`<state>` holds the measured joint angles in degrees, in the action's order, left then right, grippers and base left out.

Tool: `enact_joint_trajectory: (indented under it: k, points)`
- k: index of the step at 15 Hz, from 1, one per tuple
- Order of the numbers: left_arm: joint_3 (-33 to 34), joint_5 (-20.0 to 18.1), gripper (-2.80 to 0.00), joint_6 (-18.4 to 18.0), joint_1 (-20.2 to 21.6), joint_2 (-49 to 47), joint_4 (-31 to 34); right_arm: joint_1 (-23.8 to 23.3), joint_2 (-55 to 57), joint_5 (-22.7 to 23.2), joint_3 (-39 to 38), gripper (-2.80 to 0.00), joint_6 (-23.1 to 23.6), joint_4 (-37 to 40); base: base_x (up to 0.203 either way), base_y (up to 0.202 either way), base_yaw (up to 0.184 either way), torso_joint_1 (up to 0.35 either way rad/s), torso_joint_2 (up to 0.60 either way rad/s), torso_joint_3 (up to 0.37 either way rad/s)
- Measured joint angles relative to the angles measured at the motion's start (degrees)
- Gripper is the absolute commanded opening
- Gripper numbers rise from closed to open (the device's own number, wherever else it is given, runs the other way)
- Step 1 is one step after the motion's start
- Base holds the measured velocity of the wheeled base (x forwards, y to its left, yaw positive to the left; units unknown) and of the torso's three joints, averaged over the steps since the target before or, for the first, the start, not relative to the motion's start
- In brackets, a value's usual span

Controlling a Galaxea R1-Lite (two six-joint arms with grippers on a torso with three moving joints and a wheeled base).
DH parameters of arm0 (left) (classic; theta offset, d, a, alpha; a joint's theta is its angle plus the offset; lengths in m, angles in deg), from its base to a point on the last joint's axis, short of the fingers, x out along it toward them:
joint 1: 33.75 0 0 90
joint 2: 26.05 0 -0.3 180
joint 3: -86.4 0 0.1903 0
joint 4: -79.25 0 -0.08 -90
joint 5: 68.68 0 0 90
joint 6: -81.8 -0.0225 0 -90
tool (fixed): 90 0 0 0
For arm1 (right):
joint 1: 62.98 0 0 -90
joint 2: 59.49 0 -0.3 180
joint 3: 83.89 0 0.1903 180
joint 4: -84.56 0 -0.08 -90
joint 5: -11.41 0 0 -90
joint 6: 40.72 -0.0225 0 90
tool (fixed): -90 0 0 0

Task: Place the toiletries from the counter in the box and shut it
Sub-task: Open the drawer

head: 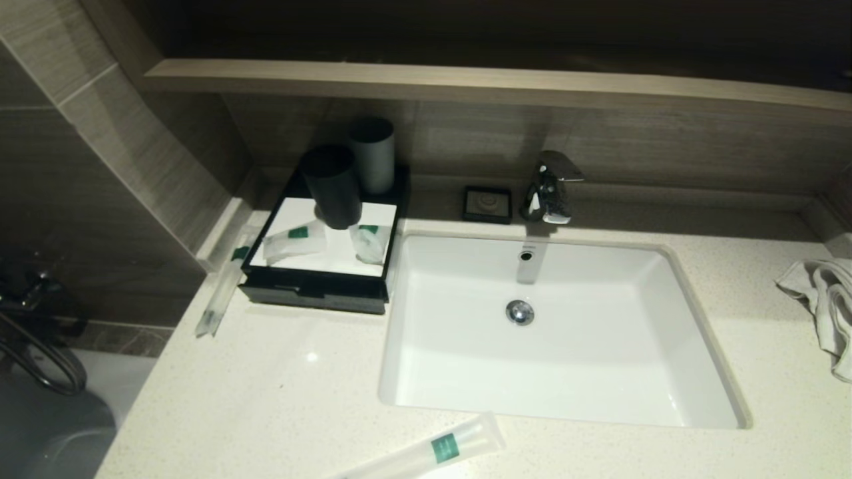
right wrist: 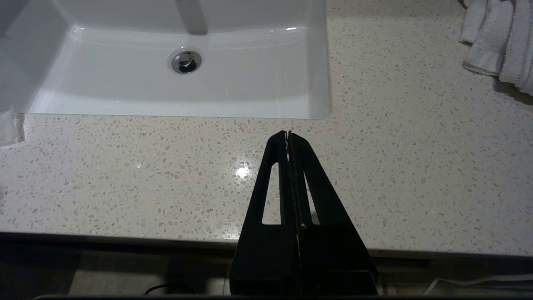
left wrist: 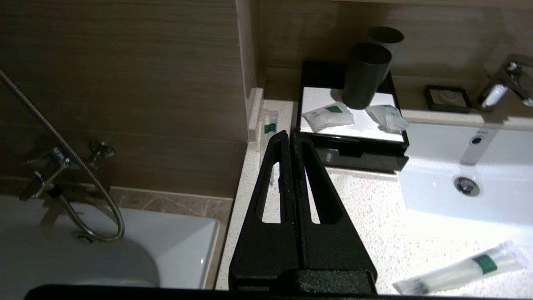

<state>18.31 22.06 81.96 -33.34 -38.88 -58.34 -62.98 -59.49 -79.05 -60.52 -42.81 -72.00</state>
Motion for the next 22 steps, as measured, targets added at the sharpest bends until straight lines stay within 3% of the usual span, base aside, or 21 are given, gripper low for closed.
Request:
enact_joint_trajectory:
  k: [4,9,18,22]
  points:
    - [-1.39,0.10,-2.80,1.13,0.22,-8.12,0.68,0.00,0.00,0.02,0.00,-2.80,-0.02,0.02,0.000,0.000,0.000,0.000,0.00,0.000]
    - [1.96,0.02,-2.80,1.41,-0.83,-17.88,-0.60,0.00,0.00,0.05,0.00,-2.80,-0.02,0.02,0.000,0.000,0.000,0.000,0.00,0.000]
    - [10.96,-2.19,-2.80,1.59,-8.48,-31.17,-13.78,0.00,0.00,0.00,0.00,-2.80,-0.02,0.02,0.000,0.000,0.000,0.000,0.00,0.000]
    - [12.43,-2.31,-2.80,1.96,-10.06,-37.46,-19.19,0.00,0.00,0.02,0.00,-2.80,-0.02,0.02,0.000,0.000,0.000,0.000,0.00,0.000]
